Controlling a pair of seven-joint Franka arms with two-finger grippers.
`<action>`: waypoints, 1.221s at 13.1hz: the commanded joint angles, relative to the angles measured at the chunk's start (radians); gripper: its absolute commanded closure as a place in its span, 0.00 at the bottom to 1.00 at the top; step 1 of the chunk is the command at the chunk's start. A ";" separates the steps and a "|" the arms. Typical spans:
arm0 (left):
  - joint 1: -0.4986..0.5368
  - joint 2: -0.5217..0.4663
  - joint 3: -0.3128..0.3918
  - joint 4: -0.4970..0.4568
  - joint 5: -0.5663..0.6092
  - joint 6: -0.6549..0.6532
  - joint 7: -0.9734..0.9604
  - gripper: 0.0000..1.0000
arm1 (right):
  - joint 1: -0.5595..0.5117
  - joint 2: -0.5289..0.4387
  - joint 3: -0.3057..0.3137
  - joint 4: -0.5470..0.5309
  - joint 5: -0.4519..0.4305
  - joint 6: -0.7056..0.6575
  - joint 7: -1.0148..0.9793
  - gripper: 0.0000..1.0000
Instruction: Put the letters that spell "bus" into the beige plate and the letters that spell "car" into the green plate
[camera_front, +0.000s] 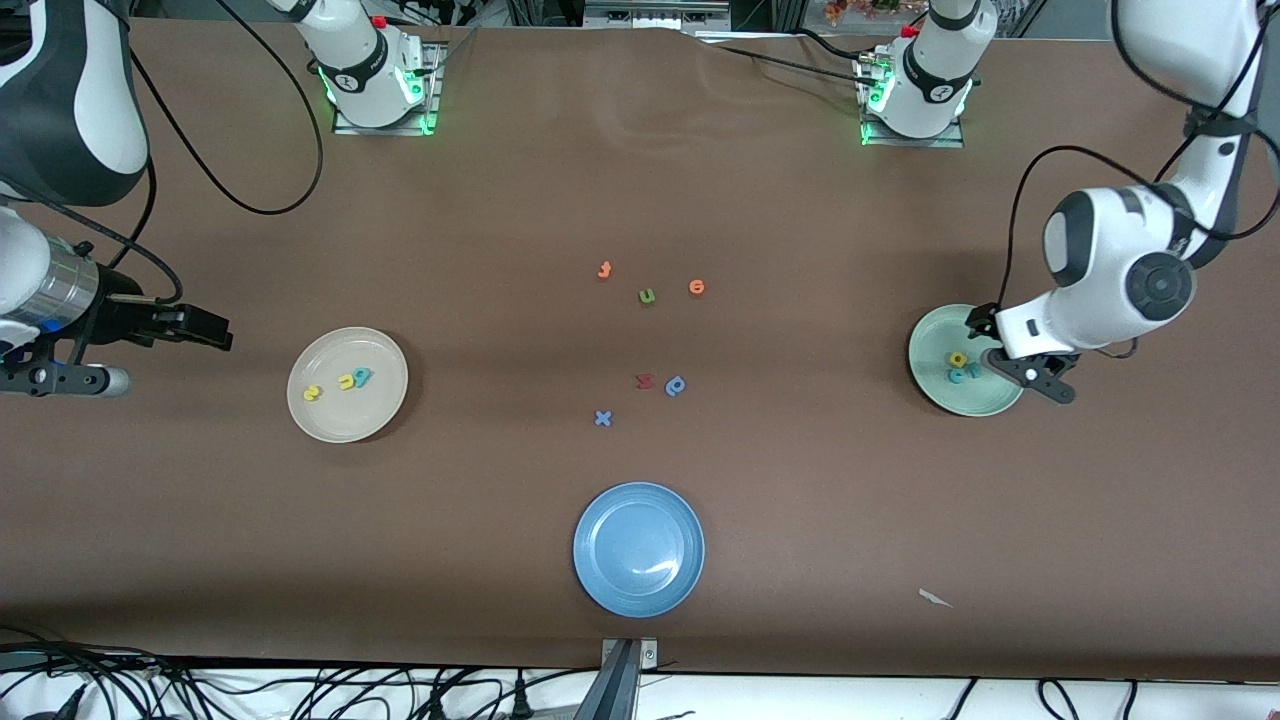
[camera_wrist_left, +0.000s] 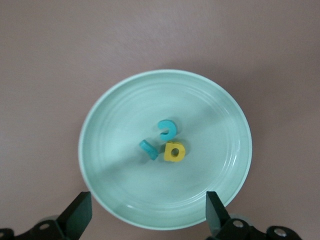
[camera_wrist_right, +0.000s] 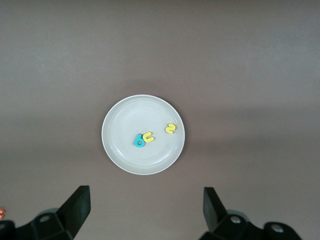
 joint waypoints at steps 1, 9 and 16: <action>0.008 -0.149 -0.010 -0.055 0.022 -0.014 -0.001 0.00 | -0.007 -0.017 0.007 -0.019 -0.014 0.004 -0.009 0.00; -0.002 -0.384 -0.070 0.114 0.027 -0.355 -0.148 0.00 | -0.007 -0.017 0.007 -0.019 -0.014 0.004 -0.008 0.00; 0.003 -0.298 -0.122 0.621 0.034 -0.866 -0.270 0.00 | -0.005 -0.017 0.007 -0.019 -0.017 0.005 0.000 0.00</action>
